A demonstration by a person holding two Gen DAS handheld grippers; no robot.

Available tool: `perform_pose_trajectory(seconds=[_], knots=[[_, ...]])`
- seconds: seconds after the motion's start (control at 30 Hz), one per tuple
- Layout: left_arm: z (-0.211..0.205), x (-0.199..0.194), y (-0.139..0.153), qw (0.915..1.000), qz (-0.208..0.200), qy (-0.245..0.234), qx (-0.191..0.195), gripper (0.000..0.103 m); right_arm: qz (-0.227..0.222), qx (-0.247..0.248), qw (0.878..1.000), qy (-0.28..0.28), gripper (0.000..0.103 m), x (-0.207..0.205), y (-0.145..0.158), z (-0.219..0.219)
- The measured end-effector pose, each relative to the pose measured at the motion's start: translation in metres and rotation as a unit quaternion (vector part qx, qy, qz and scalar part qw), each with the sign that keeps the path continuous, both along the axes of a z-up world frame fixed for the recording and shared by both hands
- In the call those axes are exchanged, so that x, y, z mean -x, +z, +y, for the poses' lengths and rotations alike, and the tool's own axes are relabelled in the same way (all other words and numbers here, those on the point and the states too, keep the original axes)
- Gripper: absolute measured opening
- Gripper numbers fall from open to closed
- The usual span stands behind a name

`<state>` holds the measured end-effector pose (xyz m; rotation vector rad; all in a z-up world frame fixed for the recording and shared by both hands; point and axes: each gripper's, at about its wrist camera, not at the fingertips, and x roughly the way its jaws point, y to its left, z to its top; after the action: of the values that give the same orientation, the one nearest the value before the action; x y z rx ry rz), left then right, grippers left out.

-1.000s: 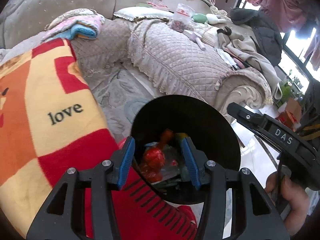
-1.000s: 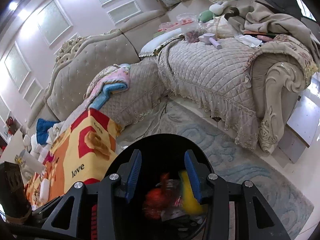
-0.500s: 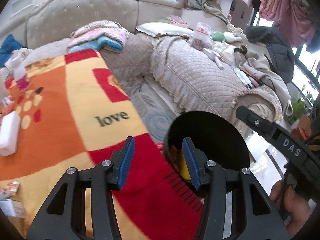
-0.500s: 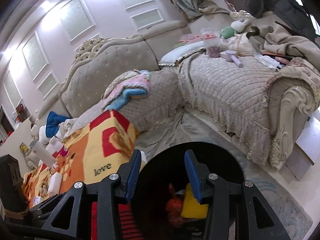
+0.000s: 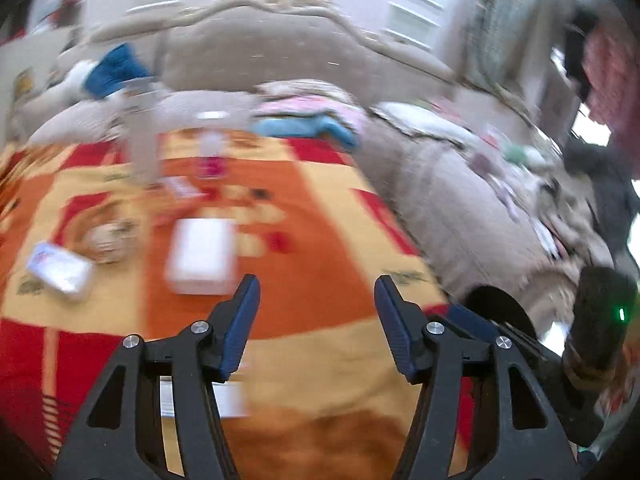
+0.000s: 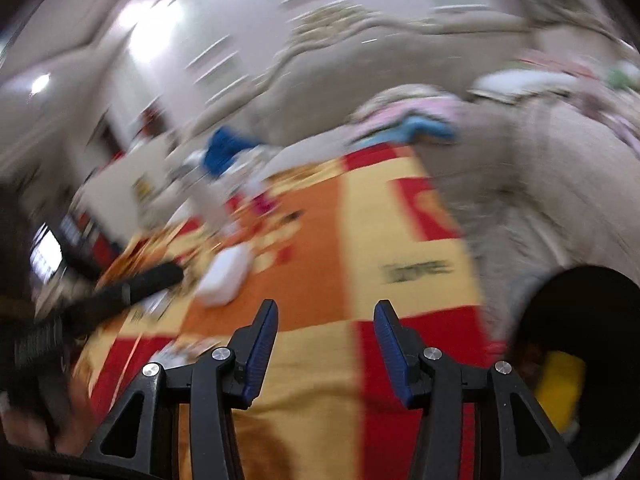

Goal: Collect trash
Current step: 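Grasp the white medicine box with the right gripper while the left gripper grasps the snack wrapper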

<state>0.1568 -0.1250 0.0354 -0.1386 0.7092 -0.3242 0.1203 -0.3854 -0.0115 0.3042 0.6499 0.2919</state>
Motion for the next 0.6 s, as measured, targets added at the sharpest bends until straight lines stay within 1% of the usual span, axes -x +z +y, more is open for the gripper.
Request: perform_pose_trajectory(seconds=[0.03, 0.07, 0.1, 0.13, 0.17, 0.23, 0.33, 0.37, 0.4, 0.43, 0.5, 0.57, 0.6], knots=[[0.018, -0.002, -0.002, 0.9999, 0.0, 0.013, -0.002, 0.059, 0.0, 0.002, 1.0, 0.025, 0.054, -0.004, -0.001, 0.013], [0.046, -0.005, -0.007, 0.9992, -0.002, 0.037, -0.012, 0.059, 0.0, 0.002, 0.999, 0.045, 0.063, -0.006, -0.003, 0.025], [0.073, -0.007, -0.014, 0.9975, -0.003, 0.065, -0.027, 0.059, 0.001, 0.004, 0.998, 0.07, 0.068, -0.009, -0.005, 0.039], [0.1, -0.008, -0.026, 0.9948, 0.002, 0.093, -0.042, 0.06, -0.001, 0.007, 0.996, 0.089, 0.068, -0.009, -0.007, 0.051], [0.116, -0.009, -0.035, 0.9927, 0.01, 0.11, -0.049, 0.06, -0.001, 0.011, 0.993, 0.115, 0.068, -0.011, -0.009, 0.064], [0.165, -0.012, -0.066, 0.9856, 0.044, 0.154, -0.054, 0.06, 0.004, 0.019, 0.986, 0.166, 0.068, -0.013, -0.014, 0.09], [0.199, -0.009, -0.095, 0.9779, 0.067, 0.192, -0.05, 0.06, 0.009, 0.043, 0.973, 0.228, 0.068, -0.011, -0.023, 0.126], [0.202, -0.007, -0.101, 0.9772, 0.07, 0.195, -0.045, 0.06, 0.017, 0.059, 0.968, 0.242, 0.068, -0.013, -0.028, 0.139], [0.205, -0.006, -0.107, 0.9772, 0.079, 0.194, -0.032, 0.06, 0.028, 0.067, 0.965, 0.254, 0.068, -0.015, -0.034, 0.147], [0.206, -0.004, -0.106, 0.9789, 0.075, 0.189, -0.018, 0.06, 0.038, 0.072, 0.961, 0.263, 0.068, -0.018, -0.039, 0.151], [0.2, -0.001, -0.1, 0.9808, 0.054, 0.186, -0.026, 0.06, 0.056, 0.091, 0.954, 0.28, 0.068, -0.022, -0.051, 0.166], [0.191, -0.001, -0.101, 0.985, 0.056, 0.158, -0.041, 0.06, 0.065, 0.123, 0.95, 0.279, 0.068, -0.027, -0.058, 0.179], [0.189, -0.004, -0.101, 0.9864, 0.058, 0.147, -0.043, 0.06, 0.068, 0.127, 0.949, 0.282, 0.068, -0.029, -0.06, 0.184]])
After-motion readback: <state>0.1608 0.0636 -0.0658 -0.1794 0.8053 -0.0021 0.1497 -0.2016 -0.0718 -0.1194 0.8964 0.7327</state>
